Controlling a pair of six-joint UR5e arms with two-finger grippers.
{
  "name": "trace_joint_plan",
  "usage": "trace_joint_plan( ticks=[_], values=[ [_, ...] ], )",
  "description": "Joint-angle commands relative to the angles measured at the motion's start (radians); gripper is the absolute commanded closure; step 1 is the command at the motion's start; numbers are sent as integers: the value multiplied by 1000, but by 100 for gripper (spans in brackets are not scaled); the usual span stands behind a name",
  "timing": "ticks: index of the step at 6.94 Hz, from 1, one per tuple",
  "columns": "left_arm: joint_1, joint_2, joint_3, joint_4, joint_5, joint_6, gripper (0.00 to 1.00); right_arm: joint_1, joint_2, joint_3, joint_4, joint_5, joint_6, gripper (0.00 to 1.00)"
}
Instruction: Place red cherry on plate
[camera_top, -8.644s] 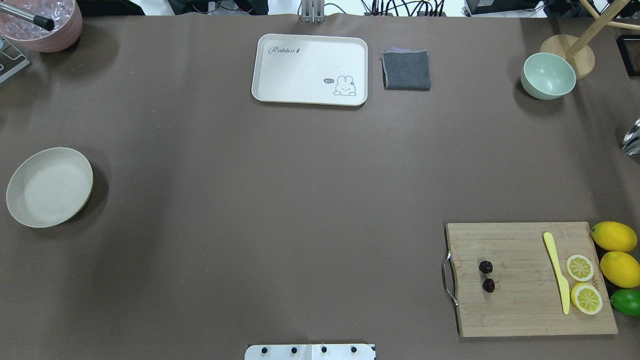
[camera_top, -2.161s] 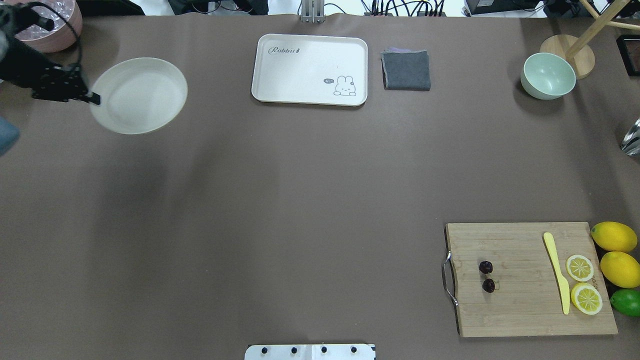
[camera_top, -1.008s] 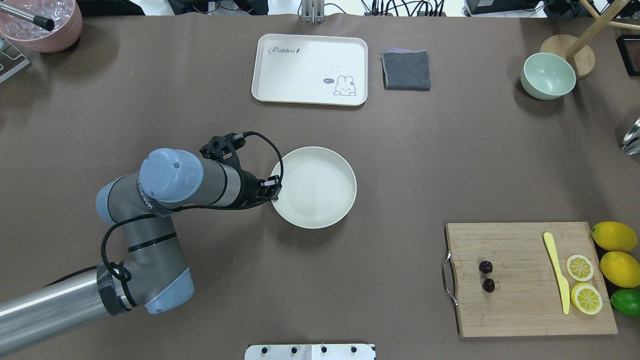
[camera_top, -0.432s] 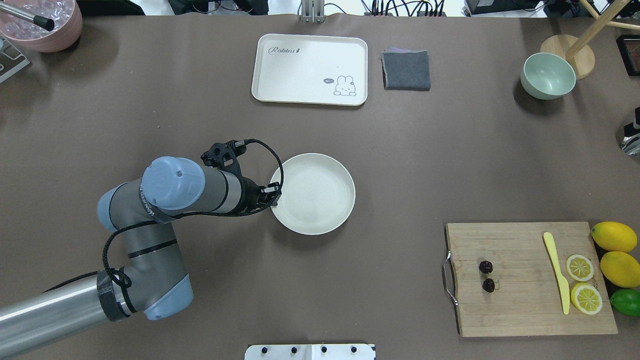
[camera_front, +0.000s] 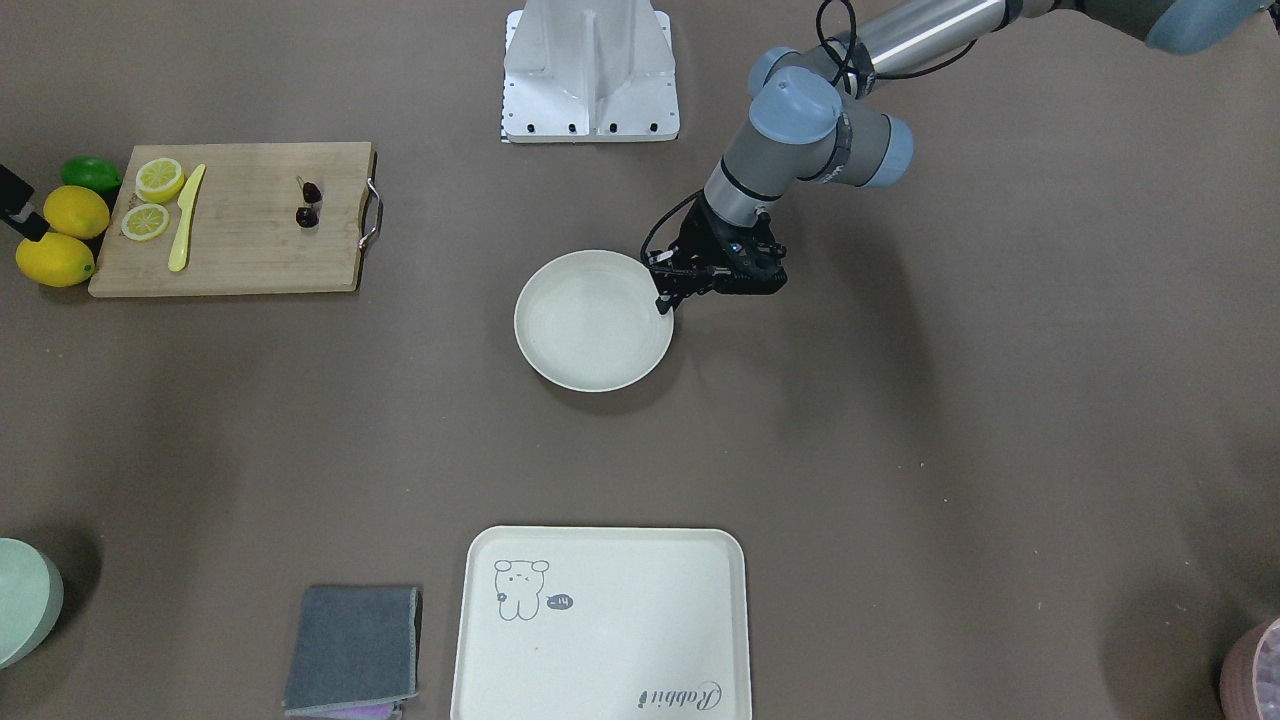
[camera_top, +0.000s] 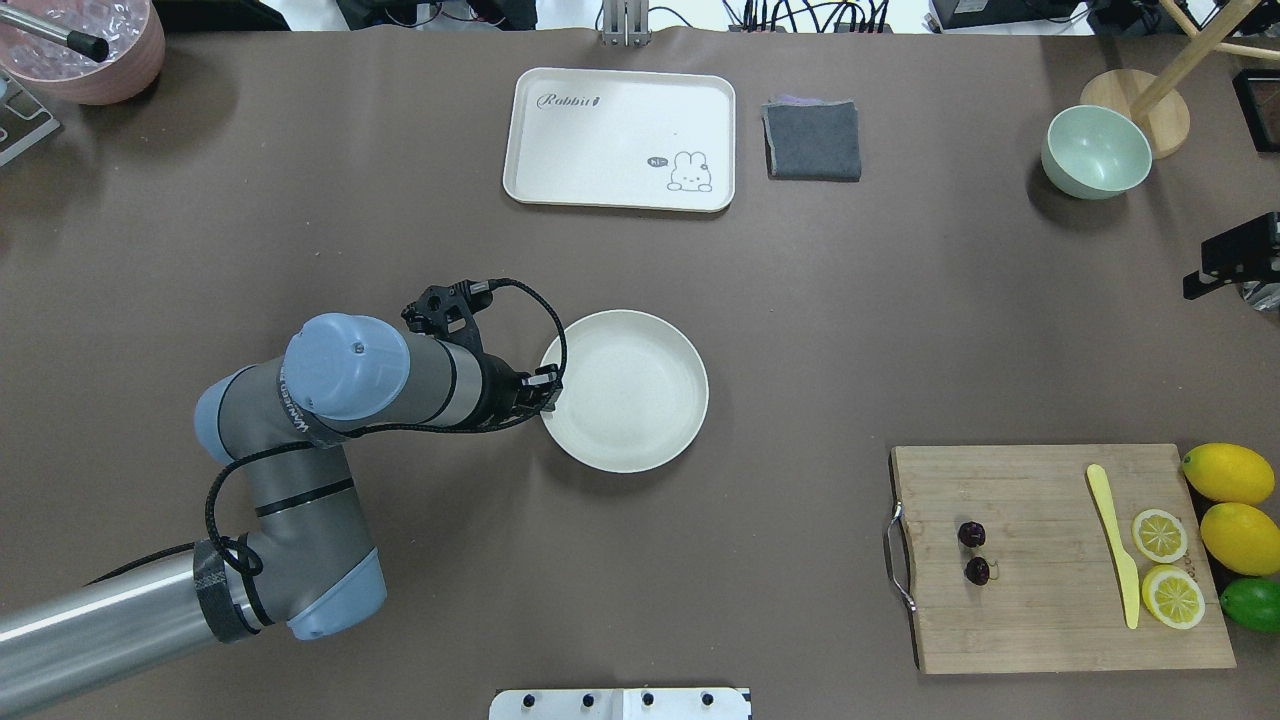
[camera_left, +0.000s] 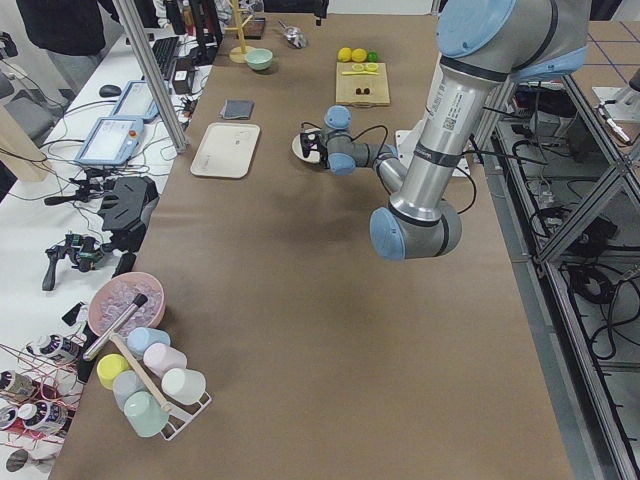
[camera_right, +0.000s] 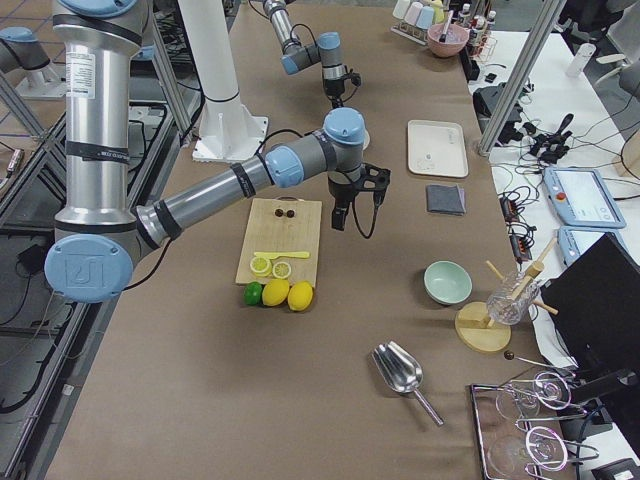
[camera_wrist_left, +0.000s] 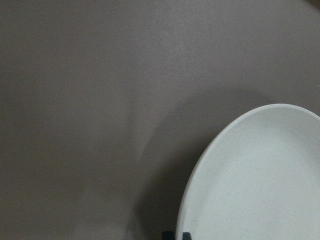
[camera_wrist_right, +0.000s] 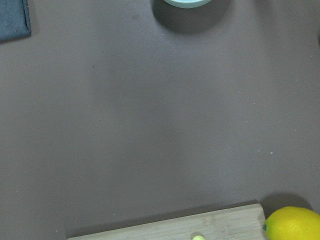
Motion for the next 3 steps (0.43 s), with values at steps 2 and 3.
trace_joint_plan(
  ticks=[2,3],
  values=[
    [-50,0,-4,0,-2,26,2,-169,-7,9,171,-56,289,0],
    [-103,5,-29,0,-3,79,2,-244,-16,19,218,-85,337,0]
  ],
)
